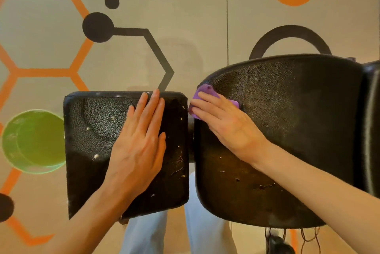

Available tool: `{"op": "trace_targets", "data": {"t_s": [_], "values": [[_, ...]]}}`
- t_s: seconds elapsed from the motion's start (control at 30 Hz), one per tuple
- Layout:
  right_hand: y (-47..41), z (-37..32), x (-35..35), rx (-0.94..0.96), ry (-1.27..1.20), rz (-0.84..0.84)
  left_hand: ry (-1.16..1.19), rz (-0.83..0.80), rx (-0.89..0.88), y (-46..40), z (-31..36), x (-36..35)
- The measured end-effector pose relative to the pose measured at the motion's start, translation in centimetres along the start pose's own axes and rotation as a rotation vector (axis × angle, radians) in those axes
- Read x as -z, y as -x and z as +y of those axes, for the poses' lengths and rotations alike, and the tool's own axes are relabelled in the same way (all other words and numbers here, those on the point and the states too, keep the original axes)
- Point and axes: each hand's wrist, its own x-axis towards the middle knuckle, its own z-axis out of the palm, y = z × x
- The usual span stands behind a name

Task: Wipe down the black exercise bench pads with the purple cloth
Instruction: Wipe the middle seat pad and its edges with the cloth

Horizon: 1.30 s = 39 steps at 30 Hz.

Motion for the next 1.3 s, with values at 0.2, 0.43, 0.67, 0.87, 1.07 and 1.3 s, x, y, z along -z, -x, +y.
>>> {"op": "trace_targets", "data": {"t_s": [0.2, 0.43, 0.67, 0.87, 1.07, 1.3], "values": [[-1.9, -6.4, 0.6, -0.51, -0.508, 0.536, -0.056, -0.034, -0.043, 0.2, -0.8, 0.2], [-3.8, -11.8, -4.6, -0.78, -0.659, 0.763, -0.126, -0.055, -0.069, 0.5, -2.2, 0.6], [-1.0, -15.5, -5.3, -0.995, -0.673, 0.571, -0.14, -0.038, -0.091, 0.5, -2.5, 0.3], [-5.5, -12.3, -3.7, -1.011, -0.428, 0.474, -0.185, -0.01, -0.119, 0.5, -2.7, -0.2], [1.2, -17.0, -6.1, -1.069, -0.425, 0.496, -0.207, -0.01, -0.114, 0.7, -2.6, -0.2], [-4.7, -13.3, -4.6, -1.118, -0.33, 0.472, -0.231, 0.002, -0.123, 0.8, -2.9, -0.7]]}}
